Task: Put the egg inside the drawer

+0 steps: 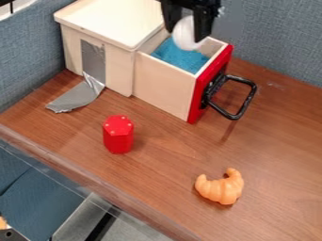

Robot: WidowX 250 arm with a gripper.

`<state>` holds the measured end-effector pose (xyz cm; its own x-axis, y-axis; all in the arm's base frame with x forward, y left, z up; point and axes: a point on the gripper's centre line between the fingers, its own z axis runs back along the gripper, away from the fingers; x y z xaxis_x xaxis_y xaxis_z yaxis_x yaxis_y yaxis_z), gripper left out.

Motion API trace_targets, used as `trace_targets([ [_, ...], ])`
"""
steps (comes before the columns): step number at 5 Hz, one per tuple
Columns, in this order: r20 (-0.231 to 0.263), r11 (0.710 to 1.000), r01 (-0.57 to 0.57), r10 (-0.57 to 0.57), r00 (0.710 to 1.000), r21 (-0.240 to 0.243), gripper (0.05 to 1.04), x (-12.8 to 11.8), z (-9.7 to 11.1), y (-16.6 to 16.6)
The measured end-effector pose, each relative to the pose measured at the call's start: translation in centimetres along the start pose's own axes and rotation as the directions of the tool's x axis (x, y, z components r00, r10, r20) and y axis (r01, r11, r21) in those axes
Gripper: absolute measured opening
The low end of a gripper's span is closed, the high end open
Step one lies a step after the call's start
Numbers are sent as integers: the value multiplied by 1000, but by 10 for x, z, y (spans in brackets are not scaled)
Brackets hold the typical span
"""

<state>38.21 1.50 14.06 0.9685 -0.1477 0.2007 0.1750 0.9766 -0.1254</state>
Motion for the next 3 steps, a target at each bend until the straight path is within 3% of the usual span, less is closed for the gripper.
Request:
trace_targets([
  [3, -39, 999, -34, 35, 999, 17, 791, 15, -25, 23],
])
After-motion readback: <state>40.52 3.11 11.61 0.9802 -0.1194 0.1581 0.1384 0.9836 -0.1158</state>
